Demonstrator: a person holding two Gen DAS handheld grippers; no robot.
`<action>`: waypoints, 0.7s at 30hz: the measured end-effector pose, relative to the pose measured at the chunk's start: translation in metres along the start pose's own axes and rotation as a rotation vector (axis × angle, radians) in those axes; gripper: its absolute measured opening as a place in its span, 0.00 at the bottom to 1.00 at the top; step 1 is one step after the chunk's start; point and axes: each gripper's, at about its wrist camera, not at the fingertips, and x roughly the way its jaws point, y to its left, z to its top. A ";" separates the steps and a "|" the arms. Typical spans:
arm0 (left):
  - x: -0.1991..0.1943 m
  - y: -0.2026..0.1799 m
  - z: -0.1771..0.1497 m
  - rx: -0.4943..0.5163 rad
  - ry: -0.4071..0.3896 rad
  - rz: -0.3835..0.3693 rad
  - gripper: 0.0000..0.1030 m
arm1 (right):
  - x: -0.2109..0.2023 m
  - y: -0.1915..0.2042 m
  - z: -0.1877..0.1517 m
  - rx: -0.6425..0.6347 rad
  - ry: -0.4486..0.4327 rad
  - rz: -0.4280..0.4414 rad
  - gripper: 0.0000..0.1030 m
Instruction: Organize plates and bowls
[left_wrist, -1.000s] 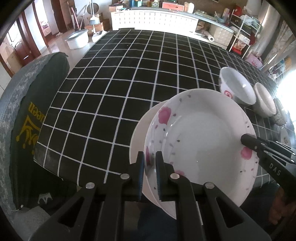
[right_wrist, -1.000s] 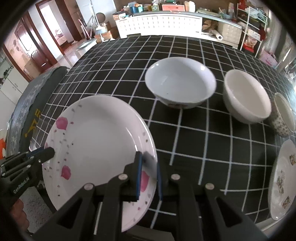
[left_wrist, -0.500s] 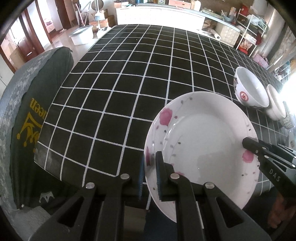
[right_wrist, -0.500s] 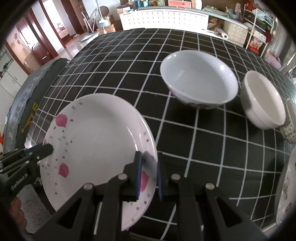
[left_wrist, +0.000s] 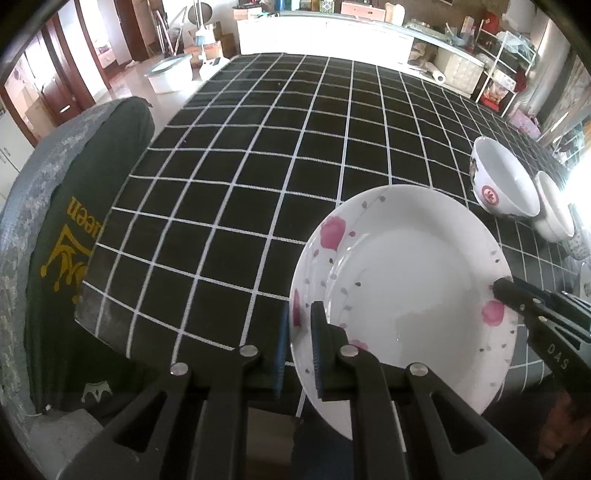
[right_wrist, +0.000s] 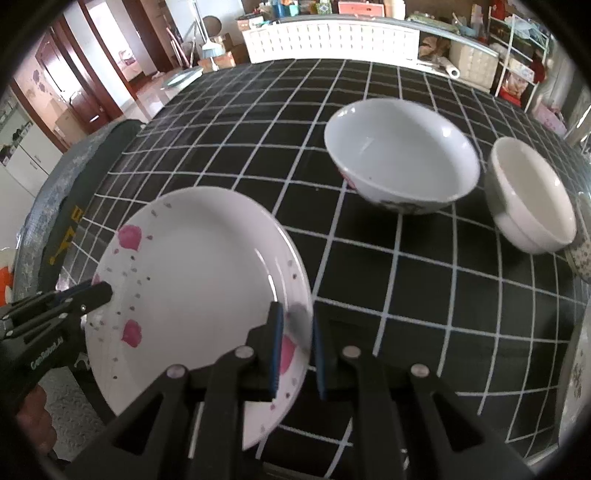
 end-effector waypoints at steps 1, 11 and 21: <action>-0.005 -0.001 0.000 0.006 -0.011 0.009 0.09 | -0.004 -0.001 -0.001 0.003 -0.008 -0.008 0.18; -0.061 -0.022 -0.008 0.045 -0.107 -0.044 0.09 | -0.060 0.000 -0.007 0.005 -0.115 -0.018 0.18; -0.122 -0.068 -0.025 0.138 -0.228 -0.117 0.25 | -0.131 -0.008 -0.025 0.023 -0.317 -0.091 0.35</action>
